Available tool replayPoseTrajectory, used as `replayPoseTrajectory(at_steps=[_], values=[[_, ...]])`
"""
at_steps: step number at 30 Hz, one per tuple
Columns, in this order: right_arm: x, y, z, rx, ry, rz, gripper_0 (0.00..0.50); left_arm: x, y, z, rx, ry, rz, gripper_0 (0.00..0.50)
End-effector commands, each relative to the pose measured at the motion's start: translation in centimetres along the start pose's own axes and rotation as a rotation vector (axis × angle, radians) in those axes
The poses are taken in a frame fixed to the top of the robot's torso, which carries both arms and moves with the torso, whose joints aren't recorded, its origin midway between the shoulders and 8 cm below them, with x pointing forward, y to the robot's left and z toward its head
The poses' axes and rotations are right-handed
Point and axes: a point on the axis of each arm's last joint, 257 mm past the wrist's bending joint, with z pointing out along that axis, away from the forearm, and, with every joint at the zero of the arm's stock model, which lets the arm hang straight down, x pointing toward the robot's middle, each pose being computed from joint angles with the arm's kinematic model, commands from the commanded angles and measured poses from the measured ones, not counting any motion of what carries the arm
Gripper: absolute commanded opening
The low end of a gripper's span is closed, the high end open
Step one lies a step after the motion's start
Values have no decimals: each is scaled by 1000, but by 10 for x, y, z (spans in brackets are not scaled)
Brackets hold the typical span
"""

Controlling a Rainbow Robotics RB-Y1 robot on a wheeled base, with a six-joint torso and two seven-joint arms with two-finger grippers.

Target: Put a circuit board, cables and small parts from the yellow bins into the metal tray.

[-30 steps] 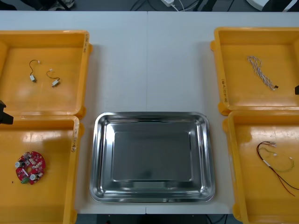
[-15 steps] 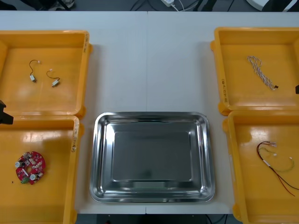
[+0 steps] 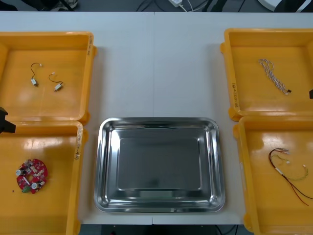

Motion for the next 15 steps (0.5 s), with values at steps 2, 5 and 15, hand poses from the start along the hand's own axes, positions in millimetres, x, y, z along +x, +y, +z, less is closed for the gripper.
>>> replayPoseTrajectory(at_steps=[2,5,15], values=[[10,-8,-3,12,1,-23,500,6,1,-2,8,15,90,500],[18,-8,2,14,5,-45,500,10,1,-2,0,24,117,500],[42,-7,16,8,8,-94,500,38,14,-5,-48,78,242,500]])
